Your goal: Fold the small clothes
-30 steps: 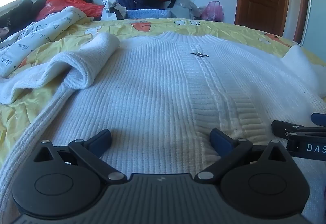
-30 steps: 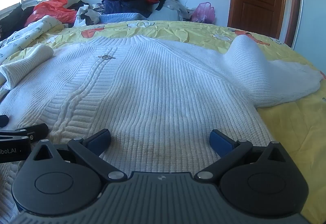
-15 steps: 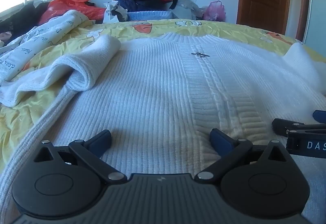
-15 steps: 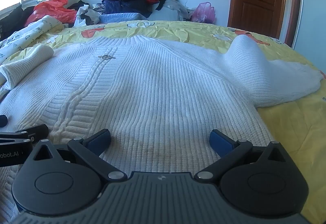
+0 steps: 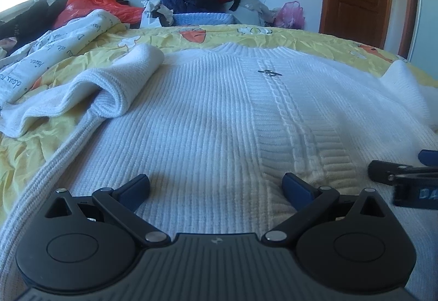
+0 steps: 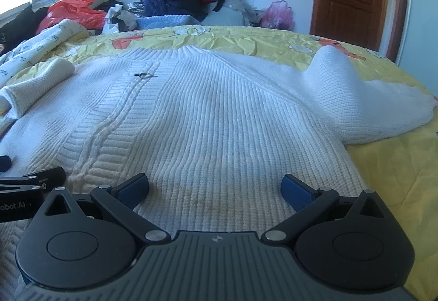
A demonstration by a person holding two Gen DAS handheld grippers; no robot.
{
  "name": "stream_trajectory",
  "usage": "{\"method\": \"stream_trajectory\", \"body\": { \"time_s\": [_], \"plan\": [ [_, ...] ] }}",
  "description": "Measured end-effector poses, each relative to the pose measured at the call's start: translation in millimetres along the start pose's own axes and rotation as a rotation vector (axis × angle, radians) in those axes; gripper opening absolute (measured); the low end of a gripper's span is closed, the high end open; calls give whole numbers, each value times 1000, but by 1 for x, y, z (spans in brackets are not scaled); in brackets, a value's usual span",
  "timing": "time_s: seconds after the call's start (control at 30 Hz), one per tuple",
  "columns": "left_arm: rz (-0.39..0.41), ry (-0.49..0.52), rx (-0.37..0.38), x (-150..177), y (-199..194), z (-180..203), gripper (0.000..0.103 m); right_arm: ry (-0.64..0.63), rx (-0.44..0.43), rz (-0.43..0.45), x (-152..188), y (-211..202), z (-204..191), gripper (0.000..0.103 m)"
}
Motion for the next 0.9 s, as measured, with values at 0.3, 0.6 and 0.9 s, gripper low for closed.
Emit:
{"method": "stream_trajectory", "body": {
  "time_s": [0.3, 0.6, 0.9],
  "plan": [
    [1, 9, 5, 1, 1, 2, 103, 175, -74, 250, -55, -11, 141, 103],
    [6, 1, 14, 1, 2, 1, 103, 798, 139, 31, -77, 93, 380, 87],
    [5, 1, 14, 0, 2, 1, 103, 886, 120, -13, -60, 158, 410, 73]
  ]
}}
Point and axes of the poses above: each gripper's, at about its wrist camera, not at the fingertips, and y roughly the way its jaws point, z to its right, x to its underside, the point moved 6 cm from there along y, roughly the way its jaws point, and after that the axes turned 10 degrees about x, right-handed, at the moved point
